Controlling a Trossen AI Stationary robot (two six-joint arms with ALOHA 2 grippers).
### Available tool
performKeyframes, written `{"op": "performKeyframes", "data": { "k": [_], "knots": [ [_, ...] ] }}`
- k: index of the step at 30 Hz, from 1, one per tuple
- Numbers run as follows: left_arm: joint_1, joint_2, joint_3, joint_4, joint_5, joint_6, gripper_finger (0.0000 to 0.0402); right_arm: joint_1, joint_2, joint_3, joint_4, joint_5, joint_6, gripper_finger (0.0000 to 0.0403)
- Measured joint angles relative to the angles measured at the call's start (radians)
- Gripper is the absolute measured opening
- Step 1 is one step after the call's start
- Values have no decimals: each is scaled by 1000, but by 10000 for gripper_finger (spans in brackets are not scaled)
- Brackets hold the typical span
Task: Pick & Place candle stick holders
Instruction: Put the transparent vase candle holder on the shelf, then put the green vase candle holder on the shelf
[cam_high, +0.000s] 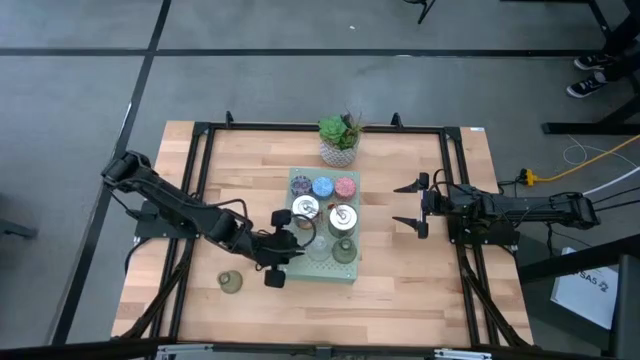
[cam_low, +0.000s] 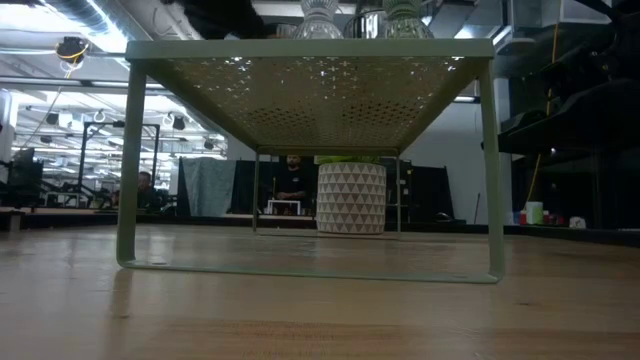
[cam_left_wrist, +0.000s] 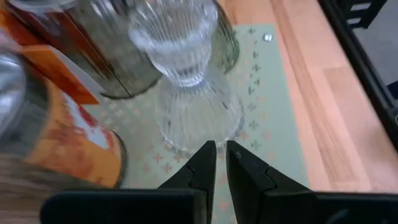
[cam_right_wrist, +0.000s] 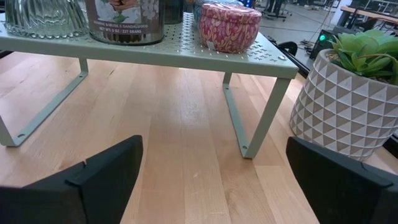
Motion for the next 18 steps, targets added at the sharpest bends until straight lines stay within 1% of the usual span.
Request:
{"op": "performKeyframes", "data": {
  "k": [8,14,18],
  "knots": [
    [-49,-79,0,-5,4,52,33,0,0,0,0,0,0,399],
    [-79,-136,0,-40,98,86,33,0,0,0,0,0,0,399],
    [-100,-175,0,-33,135,74,33,0,0,0,0,0,0,399]
  ]
}}
